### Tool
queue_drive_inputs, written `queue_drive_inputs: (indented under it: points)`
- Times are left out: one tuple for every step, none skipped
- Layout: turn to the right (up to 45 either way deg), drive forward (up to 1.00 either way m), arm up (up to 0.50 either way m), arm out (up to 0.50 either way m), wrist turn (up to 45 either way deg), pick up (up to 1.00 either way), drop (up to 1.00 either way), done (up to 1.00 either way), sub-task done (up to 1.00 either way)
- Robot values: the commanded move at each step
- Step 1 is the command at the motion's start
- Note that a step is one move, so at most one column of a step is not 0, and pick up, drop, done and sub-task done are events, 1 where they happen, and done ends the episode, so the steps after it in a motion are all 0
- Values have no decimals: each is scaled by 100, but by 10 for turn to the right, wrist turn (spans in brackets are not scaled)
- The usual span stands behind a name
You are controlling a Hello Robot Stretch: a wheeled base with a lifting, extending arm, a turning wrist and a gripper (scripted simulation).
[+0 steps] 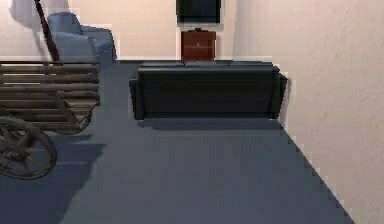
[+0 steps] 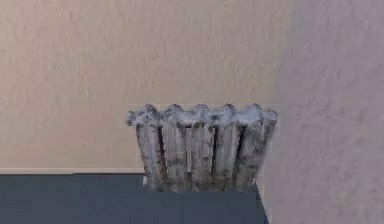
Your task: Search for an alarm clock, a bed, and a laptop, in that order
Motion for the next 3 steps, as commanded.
queue_drive_inputs:
  points:
    - [-450, 0, 0, 0, 0, 0, 0, 0, 0]
    - [-420, 0, 0, 0, 0, 0, 0, 0, 0]
    - [0, 60, 0, 0, 0, 0, 0, 0, 0]
